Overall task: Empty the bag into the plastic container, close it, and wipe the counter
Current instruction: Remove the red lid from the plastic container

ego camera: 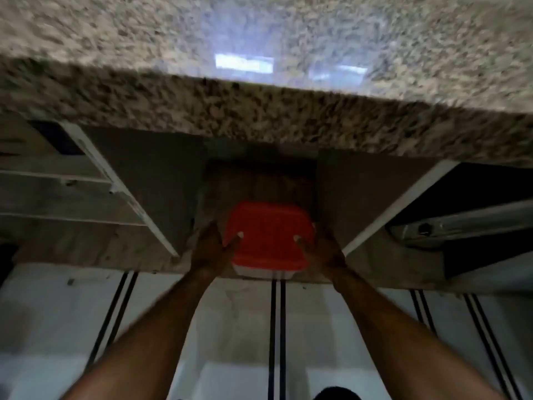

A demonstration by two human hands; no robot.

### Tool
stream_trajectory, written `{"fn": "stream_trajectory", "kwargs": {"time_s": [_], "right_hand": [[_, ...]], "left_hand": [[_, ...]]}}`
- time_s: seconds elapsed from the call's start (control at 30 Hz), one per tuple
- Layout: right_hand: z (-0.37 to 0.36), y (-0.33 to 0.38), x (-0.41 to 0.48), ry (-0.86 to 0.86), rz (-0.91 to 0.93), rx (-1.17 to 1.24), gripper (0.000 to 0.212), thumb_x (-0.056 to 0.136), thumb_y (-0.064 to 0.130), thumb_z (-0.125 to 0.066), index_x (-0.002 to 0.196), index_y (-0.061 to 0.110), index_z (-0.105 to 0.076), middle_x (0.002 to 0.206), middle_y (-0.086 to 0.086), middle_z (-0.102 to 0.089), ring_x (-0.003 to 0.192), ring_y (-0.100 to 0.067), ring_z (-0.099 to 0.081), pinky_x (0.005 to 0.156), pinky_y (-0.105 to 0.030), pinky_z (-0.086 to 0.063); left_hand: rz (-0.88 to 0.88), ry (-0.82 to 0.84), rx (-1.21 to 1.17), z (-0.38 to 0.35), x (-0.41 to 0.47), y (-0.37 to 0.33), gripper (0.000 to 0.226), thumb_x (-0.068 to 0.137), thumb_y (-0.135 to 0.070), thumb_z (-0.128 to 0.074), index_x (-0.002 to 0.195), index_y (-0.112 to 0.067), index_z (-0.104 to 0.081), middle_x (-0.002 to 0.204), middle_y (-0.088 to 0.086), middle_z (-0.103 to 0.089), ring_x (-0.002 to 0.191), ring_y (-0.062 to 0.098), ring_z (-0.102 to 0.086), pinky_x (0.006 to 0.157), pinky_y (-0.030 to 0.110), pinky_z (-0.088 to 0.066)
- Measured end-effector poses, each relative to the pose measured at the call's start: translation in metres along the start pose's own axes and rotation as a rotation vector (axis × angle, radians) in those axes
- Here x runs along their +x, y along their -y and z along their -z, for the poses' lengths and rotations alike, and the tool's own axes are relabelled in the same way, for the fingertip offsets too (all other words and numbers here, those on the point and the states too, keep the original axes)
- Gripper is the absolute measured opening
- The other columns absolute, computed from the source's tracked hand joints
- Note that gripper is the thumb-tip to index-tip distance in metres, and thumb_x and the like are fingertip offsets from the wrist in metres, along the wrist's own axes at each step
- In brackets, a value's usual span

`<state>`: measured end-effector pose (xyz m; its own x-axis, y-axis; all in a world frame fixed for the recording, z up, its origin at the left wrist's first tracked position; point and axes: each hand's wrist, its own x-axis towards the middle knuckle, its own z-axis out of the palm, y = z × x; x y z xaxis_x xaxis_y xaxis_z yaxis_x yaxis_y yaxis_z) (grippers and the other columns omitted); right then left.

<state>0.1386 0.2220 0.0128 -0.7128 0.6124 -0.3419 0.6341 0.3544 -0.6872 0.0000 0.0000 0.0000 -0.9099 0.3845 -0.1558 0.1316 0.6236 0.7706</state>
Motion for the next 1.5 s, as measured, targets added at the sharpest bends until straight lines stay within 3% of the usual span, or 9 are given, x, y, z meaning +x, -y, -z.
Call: {"fn": "stream_trajectory", "kwargs": {"time_s": [0.1,0.17,0.27,0.53,0.7,0.9,1.0,1.13,1.5], "right_hand": [[-0.028,-0.031,0.038,0.056,-0.080,0.133,0.075,0.093,0.047,-0.073,0.155,0.018,-0.042,0.150,-0.012,-0.055,0.136,-0.034,-0.055,0.113,-0.052,-0.048],[-0.044,-0.051,0.061,0.087,-0.149,0.217,0.084,0.091,0.042,-0.076,0.160,0.018,-0.033,0.156,-0.013,-0.049,0.142,-0.035,-0.050,0.116,-0.053,-0.044],[-0.061,-0.074,0.090,0.086,-0.203,0.389,0.083,0.091,0.036,-0.077,0.160,0.017,-0.033,0.157,-0.013,-0.048,0.142,-0.035,-0.050,0.118,-0.054,-0.042],[-0.058,-0.082,0.081,-0.077,-0.304,0.493,0.067,0.083,0.038,-0.085,0.139,0.008,-0.062,0.134,-0.017,-0.069,0.118,-0.035,-0.068,0.107,-0.048,-0.053],[-0.023,-0.033,-0.012,-0.157,-0.275,0.509,0.072,0.083,0.044,-0.084,0.143,0.015,-0.057,0.130,-0.004,-0.067,0.111,-0.025,-0.067,0.100,-0.036,-0.053],[0.054,0.064,-0.155,-0.187,-0.258,0.544,0.047,0.087,0.037,-0.082,0.127,0.022,-0.061,0.124,-0.007,-0.072,0.108,-0.027,-0.072,0.100,-0.050,-0.058],[0.109,0.119,-0.228,-0.209,-0.265,0.486,0.041,0.087,0.045,-0.080,0.118,0.033,-0.056,0.116,0.000,-0.069,0.094,-0.010,-0.068,0.086,-0.036,-0.059],[0.185,0.194,-0.294,-0.222,-0.235,0.379,0.055,0.084,0.059,-0.076,0.122,0.026,-0.055,0.113,0.003,-0.067,0.091,-0.002,-0.064,0.065,-0.022,-0.048],[0.341,0.375,-0.314,-0.391,0.048,0.320,0.087,0.062,0.079,-0.069,0.125,0.020,-0.058,0.105,0.002,-0.068,0.091,-0.018,-0.069,0.078,-0.035,-0.057]], "left_hand": [[0.216,0.208,-0.036,-0.037,0.046,0.037,0.109,0.091,-0.067,-0.061,0.165,-0.009,-0.005,0.171,0.013,-0.015,0.157,0.033,-0.017,0.126,0.039,-0.019],[0.348,0.249,-0.155,-0.063,0.073,0.057,0.116,0.090,-0.063,-0.066,0.164,-0.005,0.001,0.170,0.018,-0.019,0.153,0.036,-0.028,0.123,0.045,-0.030],[0.393,0.225,-0.356,-0.094,0.097,0.080,0.105,0.089,-0.046,-0.077,0.163,-0.005,-0.015,0.160,0.019,-0.041,0.140,0.037,-0.049,0.114,0.047,-0.043],[0.386,0.183,-0.334,-0.082,0.078,0.088,0.082,0.084,-0.054,-0.078,0.144,-0.004,-0.055,0.139,0.020,-0.063,0.125,0.037,-0.063,0.108,0.050,-0.050],[0.401,0.133,-0.328,-0.016,0.004,0.035,0.085,0.077,-0.066,-0.078,0.141,-0.012,-0.060,0.133,0.012,-0.068,0.120,0.032,-0.066,0.105,0.045,-0.053],[0.392,-0.047,-0.237,0.101,-0.102,-0.066,0.074,0.072,-0.072,-0.075,0.125,-0.021,-0.070,0.110,0.001,-0.075,0.094,0.020,-0.068,0.079,0.025,-0.047],[0.408,-0.065,-0.217,0.171,-0.155,-0.133,0.062,0.077,-0.067,-0.076,0.115,-0.018,-0.070,0.096,-0.005,-0.070,0.092,0.022,-0.070,0.064,0.021,-0.043],[0.400,-0.115,-0.204,0.260,-0.200,-0.223,0.066,0.073,-0.076,-0.069,0.097,-0.015,-0.063,0.092,-0.001,-0.067,0.089,0.025,-0.067,0.071,0.032,-0.045],[0.090,-0.164,-0.319,0.418,-0.172,-0.394,0.058,0.078,-0.072,-0.071,0.095,-0.017,-0.065,0.085,0.000,-0.073,0.064,0.011,-0.069,0.050,0.025,-0.047]]}}
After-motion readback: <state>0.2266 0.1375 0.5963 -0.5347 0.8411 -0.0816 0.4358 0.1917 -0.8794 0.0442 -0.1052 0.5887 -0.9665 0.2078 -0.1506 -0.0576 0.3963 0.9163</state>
